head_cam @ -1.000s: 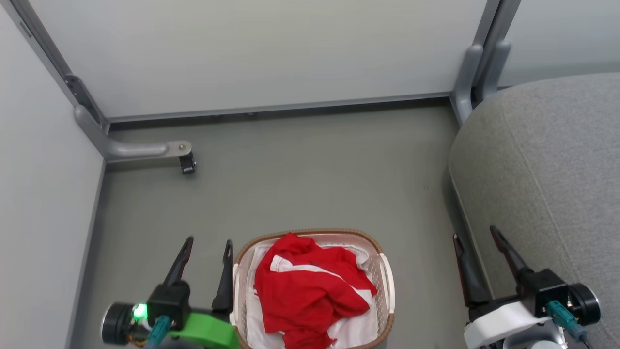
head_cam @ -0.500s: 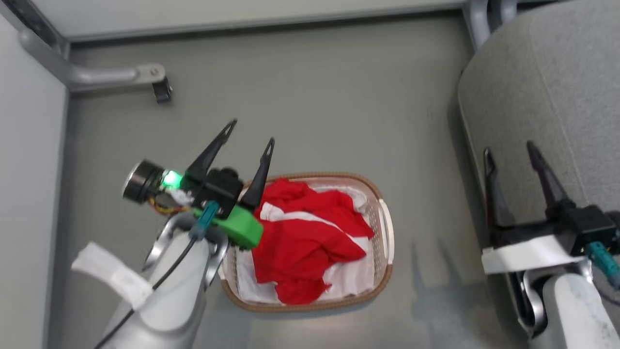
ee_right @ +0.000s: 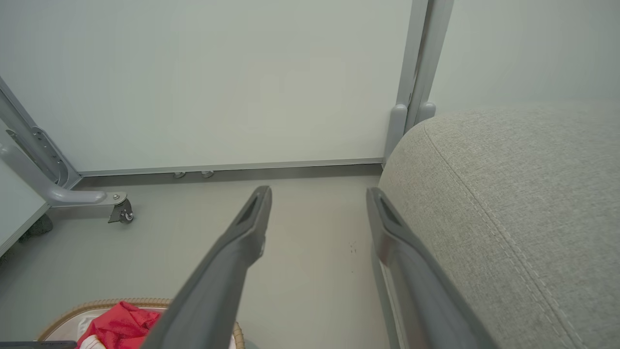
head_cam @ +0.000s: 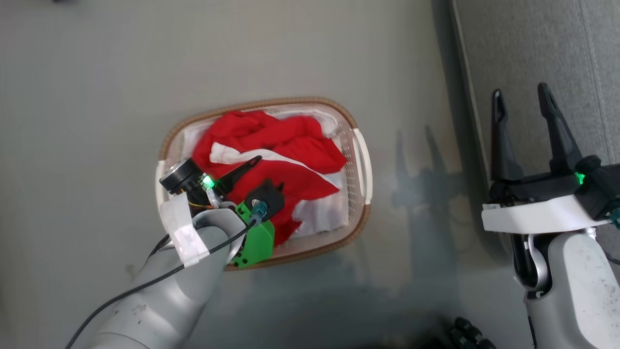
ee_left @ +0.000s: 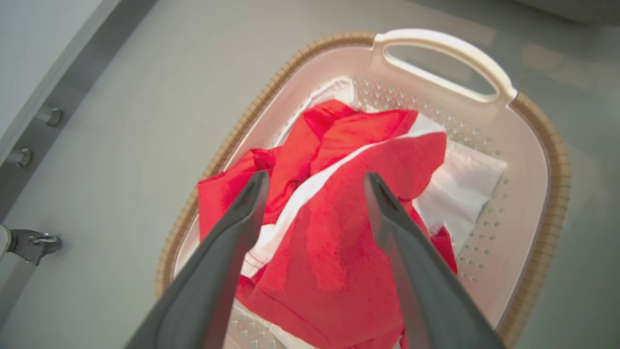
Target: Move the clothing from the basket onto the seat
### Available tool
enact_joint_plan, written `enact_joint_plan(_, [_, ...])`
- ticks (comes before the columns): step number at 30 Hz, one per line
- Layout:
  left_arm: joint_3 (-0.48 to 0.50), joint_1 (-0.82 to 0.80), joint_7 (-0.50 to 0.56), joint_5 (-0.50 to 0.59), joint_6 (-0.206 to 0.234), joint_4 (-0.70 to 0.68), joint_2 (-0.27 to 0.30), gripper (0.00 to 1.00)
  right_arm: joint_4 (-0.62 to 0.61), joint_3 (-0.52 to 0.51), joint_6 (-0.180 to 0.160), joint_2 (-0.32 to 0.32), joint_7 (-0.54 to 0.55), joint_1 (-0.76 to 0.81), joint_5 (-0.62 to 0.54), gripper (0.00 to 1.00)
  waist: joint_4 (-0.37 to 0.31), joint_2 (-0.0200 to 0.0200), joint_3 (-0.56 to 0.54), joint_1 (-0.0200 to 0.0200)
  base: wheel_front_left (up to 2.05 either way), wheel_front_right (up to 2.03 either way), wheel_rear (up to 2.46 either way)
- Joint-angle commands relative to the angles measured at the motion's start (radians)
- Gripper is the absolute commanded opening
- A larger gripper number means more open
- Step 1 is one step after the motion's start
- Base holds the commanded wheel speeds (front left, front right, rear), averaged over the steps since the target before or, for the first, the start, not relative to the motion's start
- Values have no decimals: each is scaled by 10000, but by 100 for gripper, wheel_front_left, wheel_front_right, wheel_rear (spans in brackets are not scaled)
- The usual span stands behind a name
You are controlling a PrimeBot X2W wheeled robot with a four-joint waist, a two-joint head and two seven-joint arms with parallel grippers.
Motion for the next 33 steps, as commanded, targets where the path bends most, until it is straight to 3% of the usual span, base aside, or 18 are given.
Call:
enact_joint_plan(1, [-256, -275, 66, -157, -18, 289, 109, 100, -34, 33, -3, -20, -22, -205, 140, 100, -1237, 0, 1539, -1, 0, 0, 0])
enact_joint_plan(6, [-912, -1033, 398, 5, 18, 1263, 286, 100, -35, 187, -5, -17, -22, -440, 531, 100, -1606, 0, 1988, -1, 0, 0, 0])
enact_joint_plan(10, [-848, -1433, 546, -1, 530, 1746, 412, 100, 6, 319, -3, -17, -21, -531, 797, 100, -1816, 0, 2135, -1, 0, 0, 0])
enact_joint_plan(14, [-772, -1590, 534, -184, 548, 2101, 472, 100, 63, 396, -5, -19, -21, -573, 904, 100, -1875, 0, 2137, -1, 0, 0, 0])
enact_joint_plan(16, [-750, -1593, 451, -296, 491, 2186, 421, 48, 102, 398, -3, -22, -21, -572, 929, 100, -1830, 0, 2070, -1, 0, 0, 0])
enact_joint_plan(18, [-720, -1568, 343, -407, 474, 2247, 352, 6, 149, 414, -3, -20, -21, -559, 909, 100, -1735, 0, 1954, -1, 0, 0, 0])
enact_joint_plan(19, [-716, -1524, 275, -457, 477, 2258, 321, 0, 175, 428, -5, -22, -21, -545, 874, 100, -1667, 0, 1860, -1, 0, 0, 0])
enact_joint_plan(26, [-660, -963, -199, -848, 405, 2044, 31, 0, 394, 429, -5, -27, -21, -377, 582, 100, -1195, 0, 930, -1, 0, 0, 0])
enact_joint_plan(33, [-774, 79, -351, -1275, 262, 945, -101, 0, 807, 332, -5, -31, -21, 207, 159, 100, -557, 0, -814, -1, 0, 0, 0])
